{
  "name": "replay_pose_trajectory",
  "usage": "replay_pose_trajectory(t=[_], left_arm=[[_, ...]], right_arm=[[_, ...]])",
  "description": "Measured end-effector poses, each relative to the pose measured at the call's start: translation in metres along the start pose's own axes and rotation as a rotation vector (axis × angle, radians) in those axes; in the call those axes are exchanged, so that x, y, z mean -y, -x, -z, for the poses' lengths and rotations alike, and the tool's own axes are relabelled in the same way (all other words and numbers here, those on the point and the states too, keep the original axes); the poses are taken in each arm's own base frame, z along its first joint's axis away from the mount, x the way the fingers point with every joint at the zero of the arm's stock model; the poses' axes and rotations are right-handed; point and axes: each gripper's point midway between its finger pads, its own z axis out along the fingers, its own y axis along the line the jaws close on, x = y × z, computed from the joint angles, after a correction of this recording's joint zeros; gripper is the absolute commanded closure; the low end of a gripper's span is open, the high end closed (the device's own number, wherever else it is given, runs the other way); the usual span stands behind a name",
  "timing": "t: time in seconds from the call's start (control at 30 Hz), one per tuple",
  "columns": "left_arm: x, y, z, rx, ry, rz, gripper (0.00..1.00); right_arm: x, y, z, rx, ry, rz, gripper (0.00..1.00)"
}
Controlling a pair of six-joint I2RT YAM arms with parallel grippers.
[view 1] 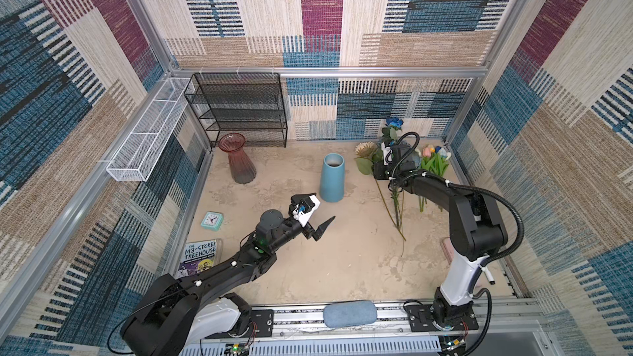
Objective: Arrange the flowers into the vase
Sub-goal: 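Release the vase and withdraw the left gripper while the right gripper reaches the cream flower, then grasp the cream flower's stem with the right gripper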
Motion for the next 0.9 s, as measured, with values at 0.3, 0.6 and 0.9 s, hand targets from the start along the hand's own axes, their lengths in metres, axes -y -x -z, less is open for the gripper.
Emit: replay_pose_trajectory(t=[0.3,0.6,0.9], left_arm=[[0.01,-0.037,0.003,-0.078,-0.024,-0.017,0.0],[0.02,-0.029,0.02,-0.019,-0.023,-0.043,0.01],[0.03,-0.022,0.026,0.021,-0.03,-0.052,0.0]], right_arm=[[0.002,-0.024,-0.029,-0.119,-0.06,0.016,0.5],[0.004,-0.033,-0.041,-0.17,-0.087,0.022,0.51],[0.008,-0.055,-0.049,-0.238,-0.12,0.04,0.56]])
